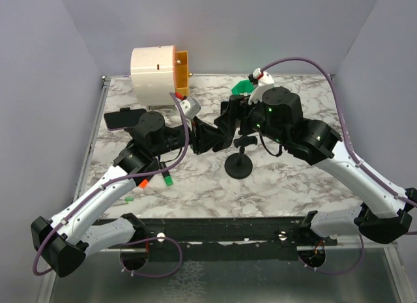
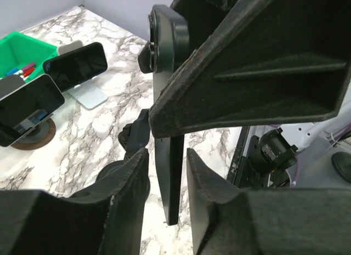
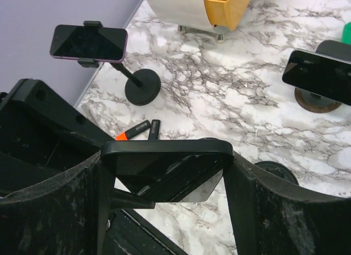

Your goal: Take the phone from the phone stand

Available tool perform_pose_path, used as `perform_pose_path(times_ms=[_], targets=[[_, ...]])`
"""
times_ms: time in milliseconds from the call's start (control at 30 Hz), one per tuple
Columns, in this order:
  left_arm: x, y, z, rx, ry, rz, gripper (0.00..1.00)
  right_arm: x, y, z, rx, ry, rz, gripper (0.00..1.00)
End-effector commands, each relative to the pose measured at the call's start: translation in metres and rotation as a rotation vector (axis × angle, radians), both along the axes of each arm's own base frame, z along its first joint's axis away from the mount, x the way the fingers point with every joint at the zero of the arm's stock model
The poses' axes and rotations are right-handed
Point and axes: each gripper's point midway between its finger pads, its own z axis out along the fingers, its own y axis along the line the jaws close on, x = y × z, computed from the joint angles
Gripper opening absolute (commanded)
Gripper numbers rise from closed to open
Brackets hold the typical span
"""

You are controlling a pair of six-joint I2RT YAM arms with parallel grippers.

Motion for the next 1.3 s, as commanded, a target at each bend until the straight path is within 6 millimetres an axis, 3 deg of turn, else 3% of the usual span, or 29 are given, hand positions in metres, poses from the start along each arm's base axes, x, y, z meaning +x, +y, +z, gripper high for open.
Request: perform_pose_path(times_ms=[0, 567, 833, 900, 933, 1033, 1133, 1267], targets=[[0.009, 0.004, 0.005, 0.003, -0.013, 0.062, 0.31, 0.008, -0.006, 0.015, 0.047, 0.002, -0.081, 0.0], [0.009, -0.001, -0.008, 0.031, -0.004, 0.058, 0.28, 0.012, 0.001, 0.007, 0.066, 0.041, -0.095, 0.0], [0.008, 0.0, -0.011, 0.038, -0.008, 0.058, 0.0, 0.011, 0.004, 0.002, 0.055, 0.05, -0.081, 0.0], [0.008, 0.001, -0.012, 0.038, -0.006, 0.065, 0.0, 0.008, 0.006, 0.002, 0.053, 0.047, -0.055, 0.0], [0.009, 0.001, -0.014, 0.04, -0.002, 0.072, 0.0, 0.006, 0.008, 0.002, 0.053, 0.048, -0.039, 0.09], [0.01, 0.005, -0.018, 0.04, 0.007, 0.093, 0.0, -0.001, 0.012, 0.001, 0.048, 0.05, 0.011, 0.58], [0.01, 0.009, -0.019, 0.029, 0.006, 0.118, 0.0, -0.006, 0.013, 0.001, 0.052, 0.061, 0.04, 0.96], [0.012, 0.015, -0.02, 0.017, 0.009, 0.157, 0.0, -0.013, 0.014, 0.002, 0.07, 0.075, 0.063, 1.0]])
